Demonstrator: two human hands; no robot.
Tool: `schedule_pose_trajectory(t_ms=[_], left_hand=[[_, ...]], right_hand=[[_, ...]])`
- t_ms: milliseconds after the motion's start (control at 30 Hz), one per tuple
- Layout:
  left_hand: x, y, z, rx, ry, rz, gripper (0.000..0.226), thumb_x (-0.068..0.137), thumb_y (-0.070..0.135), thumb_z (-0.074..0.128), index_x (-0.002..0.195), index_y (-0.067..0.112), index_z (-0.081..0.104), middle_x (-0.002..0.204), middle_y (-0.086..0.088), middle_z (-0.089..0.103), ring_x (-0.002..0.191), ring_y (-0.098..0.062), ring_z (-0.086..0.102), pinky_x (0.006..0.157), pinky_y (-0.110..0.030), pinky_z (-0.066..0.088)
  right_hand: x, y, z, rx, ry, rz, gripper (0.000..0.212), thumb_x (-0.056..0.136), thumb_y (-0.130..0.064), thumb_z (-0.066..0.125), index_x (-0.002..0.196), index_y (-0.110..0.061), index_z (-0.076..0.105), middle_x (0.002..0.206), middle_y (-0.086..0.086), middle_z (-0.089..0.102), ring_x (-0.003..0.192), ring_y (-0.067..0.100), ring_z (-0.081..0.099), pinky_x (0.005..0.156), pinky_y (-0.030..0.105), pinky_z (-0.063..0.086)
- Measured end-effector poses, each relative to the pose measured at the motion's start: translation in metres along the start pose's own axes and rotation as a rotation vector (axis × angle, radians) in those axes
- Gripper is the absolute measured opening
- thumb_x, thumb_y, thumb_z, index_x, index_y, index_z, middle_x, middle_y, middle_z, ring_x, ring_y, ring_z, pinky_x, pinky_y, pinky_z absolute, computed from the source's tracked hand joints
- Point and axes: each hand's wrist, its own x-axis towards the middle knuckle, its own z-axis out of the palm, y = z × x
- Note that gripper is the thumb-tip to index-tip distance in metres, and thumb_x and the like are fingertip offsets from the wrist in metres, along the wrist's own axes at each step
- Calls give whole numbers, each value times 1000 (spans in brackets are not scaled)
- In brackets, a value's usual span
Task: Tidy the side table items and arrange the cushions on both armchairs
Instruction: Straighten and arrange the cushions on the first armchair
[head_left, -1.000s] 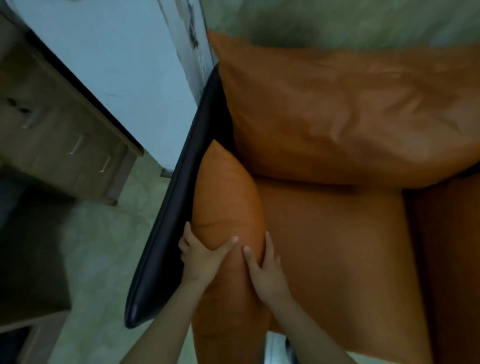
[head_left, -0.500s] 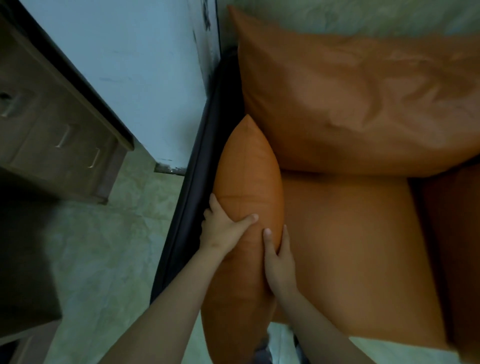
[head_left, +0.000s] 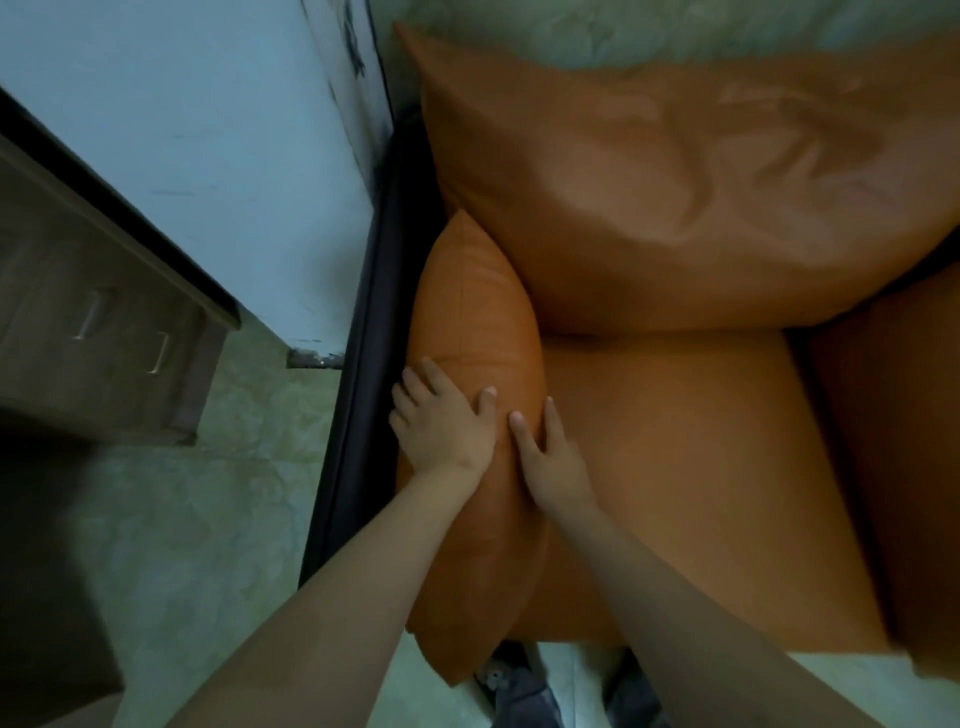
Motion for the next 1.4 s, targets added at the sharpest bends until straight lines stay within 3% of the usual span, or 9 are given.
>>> schedule_pose_trajectory(t_ms=[100, 400, 667, 833, 933, 1033, 1133, 1233, 1400], left_hand=[[-15, 21, -6, 31, 70, 230, 77, 95, 54, 36, 152, 18, 0, 160, -6, 0, 147, -24, 0, 118, -40, 6], [-67, 84, 20, -60, 37, 324, 69, 99, 43, 37, 152, 20, -1, 161, -2, 1, 147, -20, 2, 117, -35, 9], [-163, 217, 105, -242, -224, 310, 73, 96, 53, 36, 151, 30, -5, 160, 7, -6, 147, -19, 0, 116, -41, 14], [-221, 305, 156, -430, -432, 259, 74, 95, 54, 38, 151, 35, -6, 160, 4, -2, 147, -23, 6, 116, -46, 19], [-248, 346, 183, -492, -505, 223, 76, 93, 56, 41, 151, 33, -2, 160, 0, 7, 145, -26, 17, 115, -46, 23], [-264, 370, 205, -604, -584, 142, 82, 89, 58, 48, 151, 33, 1, 159, 0, 12, 143, -24, 21, 115, -42, 24], [-273, 376, 220, -662, -640, 85, 97, 79, 60, 61, 150, 37, -1, 159, 2, 9, 143, -24, 20, 114, -43, 25], [-272, 379, 229, -686, -619, 39, 113, 66, 66, 68, 148, 41, -5, 159, 2, 9, 142, -25, 21, 113, -51, 28], [-259, 391, 242, -727, -571, -94, 117, 65, 65, 71, 148, 40, -7, 157, -3, 17, 139, -29, 29, 111, -49, 31]], right_hand=[[-6, 2, -21, -149, 83, -136, 67, 90, -68, 27, 149, -41, 11, 156, 4, 23, 143, 27, 20, 114, 49, 22], [-11, 55, -123, -399, 346, -253, 63, 93, -63, 25, 150, -36, 16, 160, -7, 9, 147, 15, -3, 118, 40, 1], [-32, 151, -277, -520, 602, -293, 66, 91, -63, 30, 149, -32, 22, 159, -1, 17, 147, 18, 1, 117, 40, -4], [-48, 218, -375, -576, 727, -198, 71, 88, -57, 47, 148, -25, 27, 158, 5, 21, 147, 23, 6, 118, 44, 1], [-57, 253, -412, -572, 711, -129, 76, 86, -57, 49, 149, -25, 22, 158, 4, 20, 146, 23, 11, 118, 43, 6], [-60, 286, -432, -466, 549, -138, 79, 87, -58, 49, 151, -27, 12, 158, 0, 18, 143, 19, 20, 116, 40, 21], [-63, 310, -438, -393, 399, -229, 83, 87, -61, 47, 152, -32, 3, 160, -6, 6, 146, 14, 9, 117, 38, 21], [-61, 318, -435, -367, 402, -276, 85, 84, -66, 46, 151, -36, 3, 160, -10, 2, 146, 12, -1, 117, 37, 18], [-54, 318, -428, -307, 439, -277, 83, 83, -62, 53, 150, -40, 10, 160, -4, 4, 146, 15, 9, 113, 35, 22]])
